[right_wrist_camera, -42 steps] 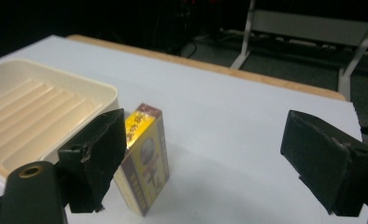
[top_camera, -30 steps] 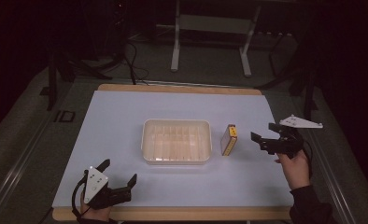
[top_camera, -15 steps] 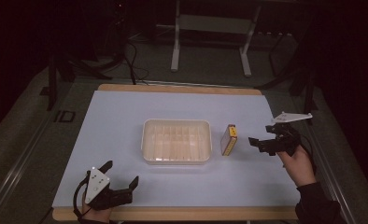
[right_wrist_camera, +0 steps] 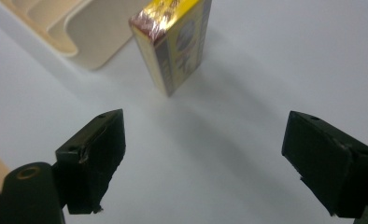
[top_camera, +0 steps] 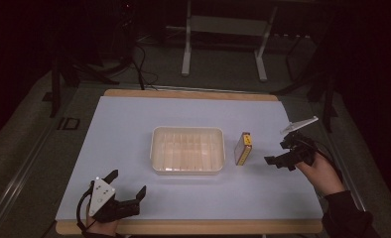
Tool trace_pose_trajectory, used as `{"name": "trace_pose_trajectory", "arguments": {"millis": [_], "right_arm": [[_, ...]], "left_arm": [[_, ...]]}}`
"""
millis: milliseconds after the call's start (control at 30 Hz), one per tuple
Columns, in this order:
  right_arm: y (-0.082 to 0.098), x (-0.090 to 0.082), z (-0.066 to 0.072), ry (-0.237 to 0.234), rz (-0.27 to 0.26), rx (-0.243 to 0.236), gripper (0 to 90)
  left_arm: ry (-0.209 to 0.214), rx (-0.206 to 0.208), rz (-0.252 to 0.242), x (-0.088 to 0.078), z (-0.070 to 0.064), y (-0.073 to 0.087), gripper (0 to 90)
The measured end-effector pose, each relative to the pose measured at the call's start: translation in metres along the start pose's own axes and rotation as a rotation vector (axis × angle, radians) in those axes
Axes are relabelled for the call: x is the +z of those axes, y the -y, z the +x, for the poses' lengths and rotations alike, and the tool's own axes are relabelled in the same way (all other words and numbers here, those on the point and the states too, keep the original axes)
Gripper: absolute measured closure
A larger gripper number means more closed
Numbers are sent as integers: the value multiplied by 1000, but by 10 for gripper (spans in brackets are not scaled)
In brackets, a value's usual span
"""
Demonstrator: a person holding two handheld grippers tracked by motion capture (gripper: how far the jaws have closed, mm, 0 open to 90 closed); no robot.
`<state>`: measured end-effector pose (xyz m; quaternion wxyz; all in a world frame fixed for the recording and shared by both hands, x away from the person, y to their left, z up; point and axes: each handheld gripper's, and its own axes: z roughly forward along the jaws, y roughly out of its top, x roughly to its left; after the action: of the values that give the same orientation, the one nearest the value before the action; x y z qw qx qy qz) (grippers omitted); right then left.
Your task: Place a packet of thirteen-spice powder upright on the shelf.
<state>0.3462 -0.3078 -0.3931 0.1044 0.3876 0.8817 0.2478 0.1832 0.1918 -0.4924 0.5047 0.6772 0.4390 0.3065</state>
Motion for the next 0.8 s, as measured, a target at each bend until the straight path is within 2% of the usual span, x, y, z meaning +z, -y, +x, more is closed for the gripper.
{"name": "trace_pose_trajectory", "arguments": {"millis": [267, 300, 433, 667, 800], "right_arm": [[-1, 4, 0, -66, 127, -27, 142], [-1, 4, 0, -66, 127, -27, 142], [-2, 11, 2, -97, 226, -63, 145], [-3, 21, 3, -132, 321, -110, 146], [-3, 24, 4, -142, 358, -136, 158]], "left_arm": [[5, 2, 3, 1, 0, 0, 0], [5, 2, 3, 1, 0, 0, 0], [6, 0, 4, 1, 1, 0, 0], [9, 1, 4, 1, 1, 0, 0], [12, 1, 7, 2, 1, 0, 0]]}}
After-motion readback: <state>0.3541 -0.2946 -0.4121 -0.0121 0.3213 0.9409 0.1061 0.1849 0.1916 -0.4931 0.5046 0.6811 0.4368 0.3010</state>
